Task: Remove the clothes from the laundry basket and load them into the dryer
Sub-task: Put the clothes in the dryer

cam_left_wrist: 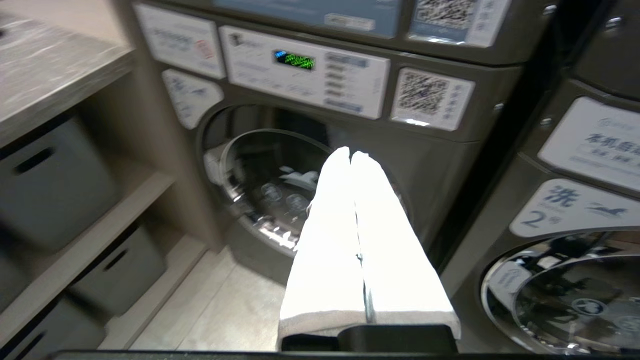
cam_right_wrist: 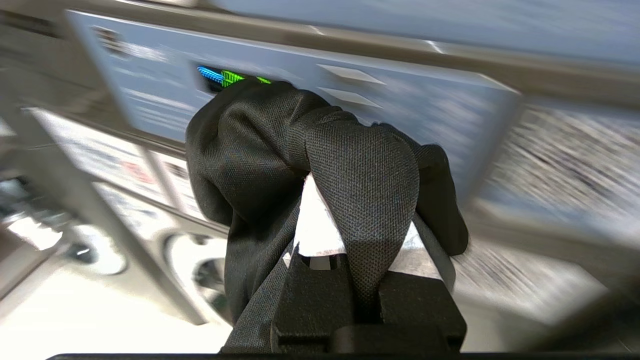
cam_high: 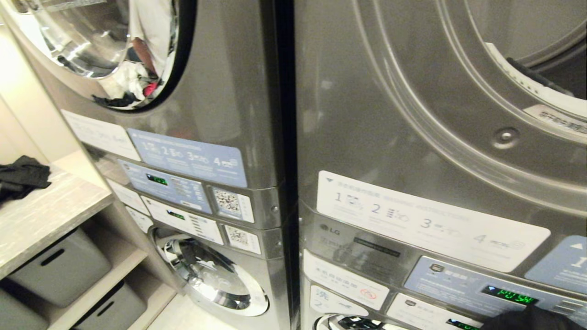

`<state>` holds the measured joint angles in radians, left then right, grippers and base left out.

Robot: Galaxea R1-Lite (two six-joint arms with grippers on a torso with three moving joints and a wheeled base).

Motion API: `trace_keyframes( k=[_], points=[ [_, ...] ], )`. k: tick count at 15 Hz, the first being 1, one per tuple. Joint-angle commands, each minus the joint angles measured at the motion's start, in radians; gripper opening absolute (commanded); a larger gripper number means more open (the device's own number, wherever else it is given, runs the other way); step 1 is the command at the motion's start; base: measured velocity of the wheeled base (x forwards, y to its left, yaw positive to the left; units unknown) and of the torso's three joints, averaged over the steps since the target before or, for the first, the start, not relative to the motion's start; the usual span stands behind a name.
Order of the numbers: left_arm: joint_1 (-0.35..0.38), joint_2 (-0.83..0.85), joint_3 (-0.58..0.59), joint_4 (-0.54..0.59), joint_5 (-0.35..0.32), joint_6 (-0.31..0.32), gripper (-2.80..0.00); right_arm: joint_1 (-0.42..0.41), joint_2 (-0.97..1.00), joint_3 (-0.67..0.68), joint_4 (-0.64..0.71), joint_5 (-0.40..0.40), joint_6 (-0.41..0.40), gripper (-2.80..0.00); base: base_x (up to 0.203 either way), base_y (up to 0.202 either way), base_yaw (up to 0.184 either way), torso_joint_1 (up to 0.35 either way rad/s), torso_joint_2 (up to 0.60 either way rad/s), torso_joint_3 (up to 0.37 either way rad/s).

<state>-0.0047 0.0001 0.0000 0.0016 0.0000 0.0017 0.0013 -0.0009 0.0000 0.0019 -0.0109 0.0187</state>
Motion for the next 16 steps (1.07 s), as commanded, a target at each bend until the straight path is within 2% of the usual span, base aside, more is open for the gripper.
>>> trace_keyframes(
  k=[1,7,16],
  points=[
    [0.0,0.0,0.0,0.0,0.0,0.0,-2.8,0.0,-0.001,0.0,0.0,0.0,0.001,-2.8,0.006,-0.01,0.174,0.047,-0.1,-0.047],
    [0.0,0.0,0.0,0.0,0.0,0.001,-2.8,0.0,-0.001,0.0,0.001,0.0,0.001,-2.8,0.0,-0.007,0.14,0.06,-0.12,-0.061],
    [0.0,0.0,0.0,0.0,0.0,0.001,-2.8,0.0,-0.001,0.0,0.001,0.0,0.0,-2.8,0.0,0.0,0.0,0.063,-0.12,-0.058]
  ],
)
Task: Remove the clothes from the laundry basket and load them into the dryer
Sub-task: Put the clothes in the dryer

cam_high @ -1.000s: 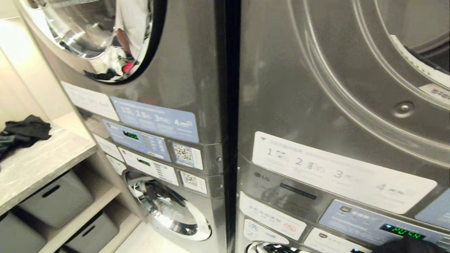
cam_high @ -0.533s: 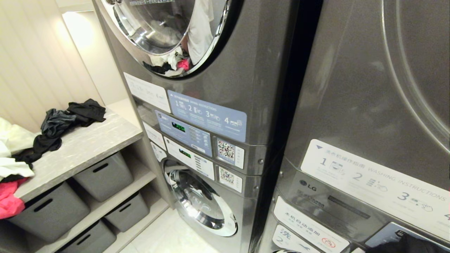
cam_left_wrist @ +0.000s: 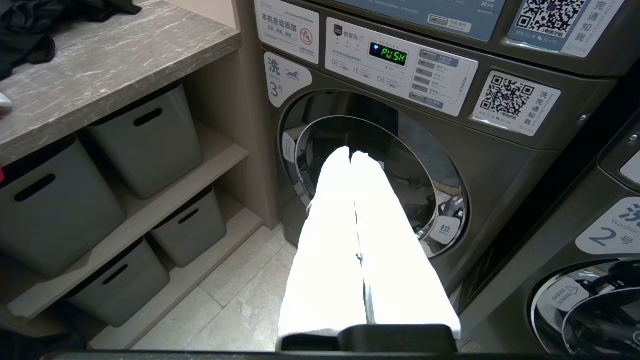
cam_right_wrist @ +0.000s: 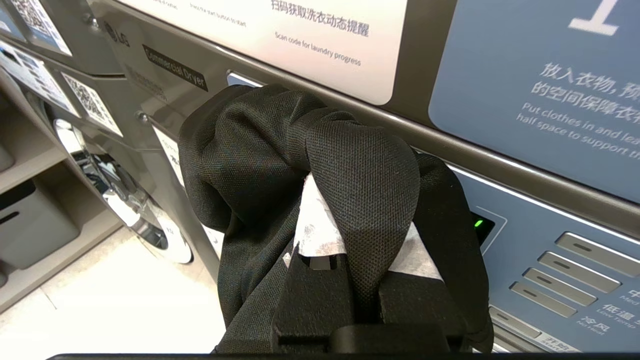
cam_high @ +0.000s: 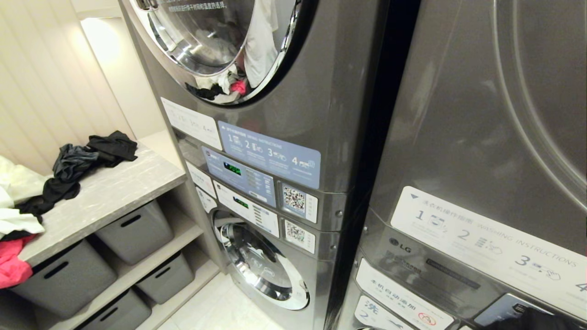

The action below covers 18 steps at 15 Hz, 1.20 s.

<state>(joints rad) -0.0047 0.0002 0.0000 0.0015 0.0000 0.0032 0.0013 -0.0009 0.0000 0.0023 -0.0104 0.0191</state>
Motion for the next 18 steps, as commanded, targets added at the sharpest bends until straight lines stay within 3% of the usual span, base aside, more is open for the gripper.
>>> trace_keyframes(
  k=[1,18],
  points=[
    [0.0,0.0,0.0,0.0,0.0,0.0,-2.8,0.0,-0.001,0.0,0.0,0.0,-0.001,-2.8,0.0,0.0,0.0,0.061,-0.12,-0.057],
    [0.0,0.0,0.0,0.0,0.0,-0.002,-2.8,0.0,-0.001,0.0,0.0,0.0,0.0,-2.8,0.0,0.0,0.0,0.06,-0.12,-0.06]
  ],
)
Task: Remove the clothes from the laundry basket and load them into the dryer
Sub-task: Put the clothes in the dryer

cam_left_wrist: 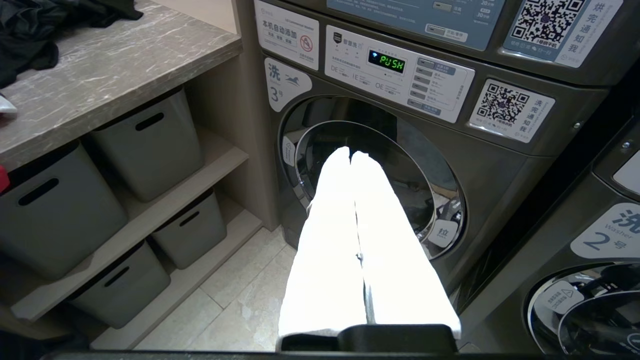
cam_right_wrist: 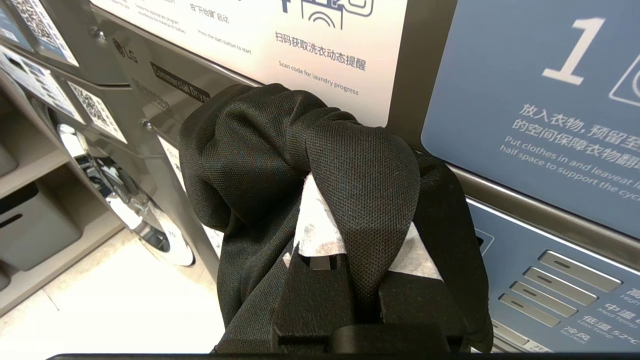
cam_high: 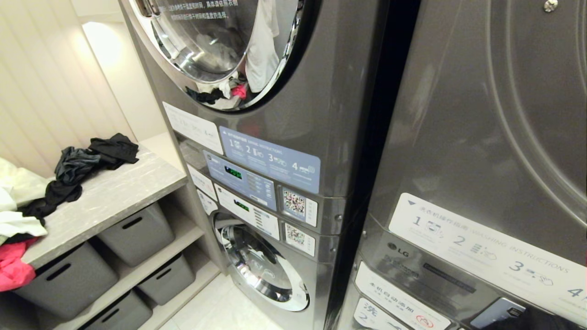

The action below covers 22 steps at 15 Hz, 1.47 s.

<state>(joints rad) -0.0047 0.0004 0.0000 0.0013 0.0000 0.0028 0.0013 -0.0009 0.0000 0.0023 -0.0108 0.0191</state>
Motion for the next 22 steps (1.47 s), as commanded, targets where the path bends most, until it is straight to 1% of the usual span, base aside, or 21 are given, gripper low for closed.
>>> trace_keyframes(
  k=[1,13,15,18,19,20,22],
  points=[
    [0.0,0.0,0.0,0.0,0.0,0.0,-2.8,0.0,-0.001,0.0,0.001,0.0,0.001,-2.8,0.0,0.0,0.0,0.058,-0.13,-0.063],
    [0.0,0.0,0.0,0.0,0.0,-0.001,-2.8,0.0,-0.001,0.0,-0.001,0.0,-0.001,-2.8,0.0,0.0,0.0,0.064,-0.13,-0.062],
    [0.0,0.0,0.0,0.0,0.0,-0.001,-2.8,0.0,-0.001,0.0,-0.001,0.005,-0.018,-2.8,0.0,0.0,0.0,0.0,0.0,0.0],
    [0.0,0.0,0.0,0.0,0.0,0.0,-2.8,0.0,-0.001,0.0,-0.002,0.004,-0.02,-2.8,0.0,0.0,0.0,0.0,0.0,0.0],
    [0.0,0.0,0.0,0.0,0.0,0.0,-2.8,0.0,-0.001,-0.012,-0.029,0.005,-0.041,-2.8,0.0,0.0,0.0,0.0,0.0,0.0],
    [0.0,0.0,0.0,0.0,0.0,0.0,-2.8,0.0,-0.001,-0.04,-0.091,0.009,-0.057,-2.8,0.0,0.0,0.0,0.0,0.0,0.0],
    [0.0,0.0,0.0,0.0,0.0,0.002,-2.8,0.0,0.001,-0.152,-0.128,0.031,-0.069,-2.8,0.0,0.0,0.0,0.0,0.0,0.0]
  ],
)
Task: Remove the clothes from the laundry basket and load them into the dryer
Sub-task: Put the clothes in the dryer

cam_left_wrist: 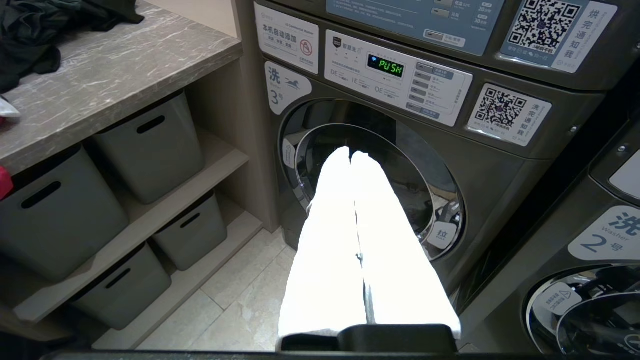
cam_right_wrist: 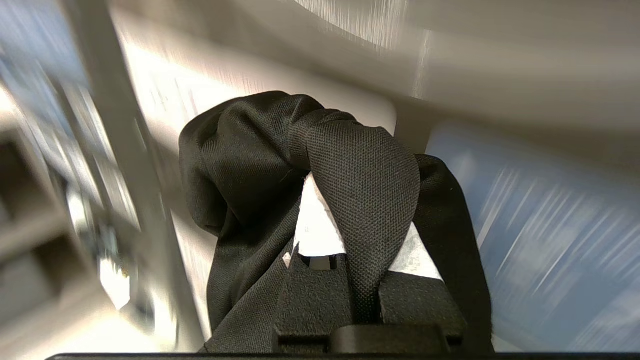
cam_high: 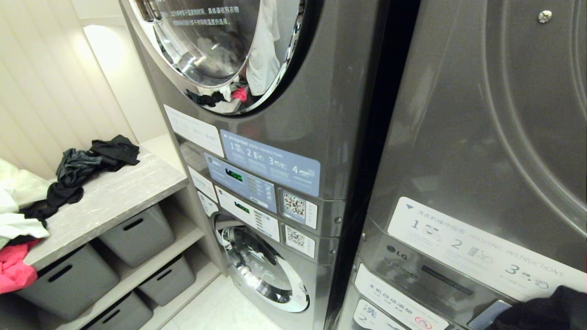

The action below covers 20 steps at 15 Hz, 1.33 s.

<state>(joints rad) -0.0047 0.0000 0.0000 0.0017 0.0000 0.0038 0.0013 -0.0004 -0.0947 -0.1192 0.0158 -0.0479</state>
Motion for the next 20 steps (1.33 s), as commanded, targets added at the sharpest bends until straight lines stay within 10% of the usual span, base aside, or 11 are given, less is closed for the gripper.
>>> trace_keyframes(
  k=[1,9,20],
  points=[
    [0.0,0.0,0.0,0.0,0.0,0.001,-2.8,0.0,0.007,-0.138,0.005,0.023,-0.004,-2.8,0.0,0.0,0.0,0.0,0.0,0.0],
    [0.0,0.0,0.0,0.0,0.0,0.0,-2.8,-0.005,0.577,-1.012,0.131,0.062,-0.008,-2.8,0.0,0.0,0.0,0.0,0.0,0.0],
    [0.0,0.0,0.0,0.0,0.0,-0.001,-2.8,-0.044,1.377,-1.872,0.045,-0.255,-0.152,-2.8,0.0,0.0,0.0,0.0,0.0,0.0]
  ],
)
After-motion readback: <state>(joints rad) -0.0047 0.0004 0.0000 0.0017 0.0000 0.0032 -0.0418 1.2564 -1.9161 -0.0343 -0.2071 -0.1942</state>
